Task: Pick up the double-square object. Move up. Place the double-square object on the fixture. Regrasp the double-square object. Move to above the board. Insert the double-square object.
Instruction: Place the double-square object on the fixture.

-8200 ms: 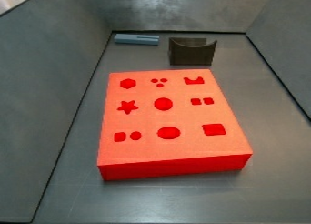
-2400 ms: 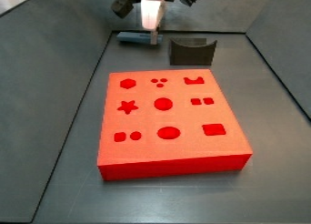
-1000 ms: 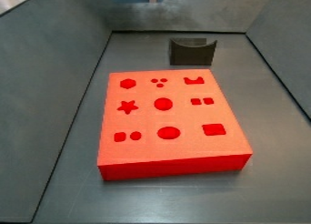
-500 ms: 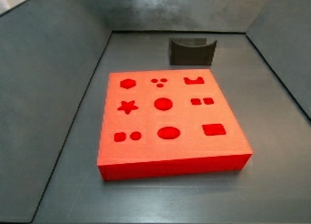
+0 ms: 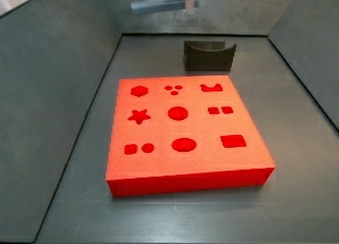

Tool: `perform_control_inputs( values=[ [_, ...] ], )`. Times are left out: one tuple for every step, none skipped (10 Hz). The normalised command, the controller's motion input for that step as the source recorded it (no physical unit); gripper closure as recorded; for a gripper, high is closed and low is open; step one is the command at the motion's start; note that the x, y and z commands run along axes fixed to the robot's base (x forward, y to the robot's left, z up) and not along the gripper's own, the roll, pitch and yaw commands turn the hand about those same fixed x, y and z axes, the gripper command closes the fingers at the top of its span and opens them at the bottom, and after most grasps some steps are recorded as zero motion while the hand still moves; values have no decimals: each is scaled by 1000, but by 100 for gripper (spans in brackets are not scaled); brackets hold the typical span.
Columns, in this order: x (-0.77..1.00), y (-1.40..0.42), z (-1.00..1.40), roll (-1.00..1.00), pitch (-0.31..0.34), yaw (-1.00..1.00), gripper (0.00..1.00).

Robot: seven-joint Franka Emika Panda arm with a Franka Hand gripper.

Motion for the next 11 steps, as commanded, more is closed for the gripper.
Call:
perform_control_inputs(
  values=[
    [1000, -502, -147, -17, 78, 1000, 100],
    [1000, -410, -128, -16, 84, 1000, 100],
    [1000, -359, -114, -16, 90, 1000, 100],
    [1000, -292, -96, -16, 99, 1000, 100],
    [1000, -258, -88, -16, 104, 1000, 100],
    [1000, -196, -70, -16, 116, 1000, 100],
    [1000, -158, -58, -16, 127, 1000, 100],
    [971, -97, -43, -16, 144, 1000, 100],
    [39, 1000, 475, -536, 53, 1000, 100],
    [-82, 1000, 465, -621, 78, 1000, 100],
    [-163, 1000, 415, -650, 99, 1000, 100]
  ],
)
